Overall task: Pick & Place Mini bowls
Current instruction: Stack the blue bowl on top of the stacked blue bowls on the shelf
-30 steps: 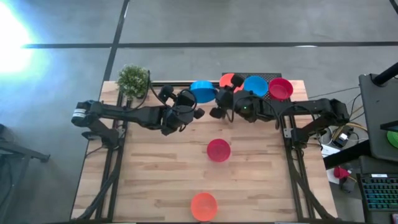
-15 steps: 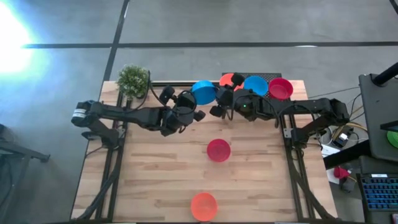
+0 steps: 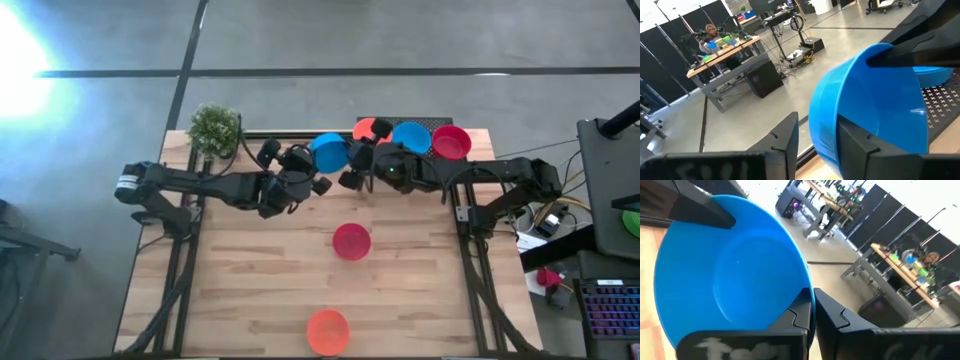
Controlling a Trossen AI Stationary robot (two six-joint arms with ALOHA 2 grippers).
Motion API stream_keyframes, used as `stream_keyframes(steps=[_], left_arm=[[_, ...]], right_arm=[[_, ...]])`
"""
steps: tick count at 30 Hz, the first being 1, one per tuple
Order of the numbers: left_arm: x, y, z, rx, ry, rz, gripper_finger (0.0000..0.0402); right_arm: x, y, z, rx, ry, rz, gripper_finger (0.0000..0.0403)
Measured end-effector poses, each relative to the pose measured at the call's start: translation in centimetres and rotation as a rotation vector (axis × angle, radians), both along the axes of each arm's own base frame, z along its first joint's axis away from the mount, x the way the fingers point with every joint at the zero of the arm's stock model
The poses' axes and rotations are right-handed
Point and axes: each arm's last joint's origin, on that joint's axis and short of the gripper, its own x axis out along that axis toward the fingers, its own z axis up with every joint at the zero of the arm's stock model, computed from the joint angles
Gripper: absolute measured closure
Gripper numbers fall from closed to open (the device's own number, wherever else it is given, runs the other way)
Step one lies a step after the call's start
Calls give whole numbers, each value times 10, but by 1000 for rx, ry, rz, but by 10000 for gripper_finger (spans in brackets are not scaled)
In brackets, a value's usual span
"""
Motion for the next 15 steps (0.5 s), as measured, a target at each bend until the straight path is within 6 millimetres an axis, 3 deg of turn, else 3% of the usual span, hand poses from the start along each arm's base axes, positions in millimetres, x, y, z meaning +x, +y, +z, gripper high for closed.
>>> stream_keyframes(steps=[10,15], left_arm=[[0,-5,2,-41,-6,-100,289],[0,-6,2,-44,-4,-110,289]], right_arm=[[-12,-20,-14,94,84,-117,395],[-19,-27,-10,95,92,-140,395]])
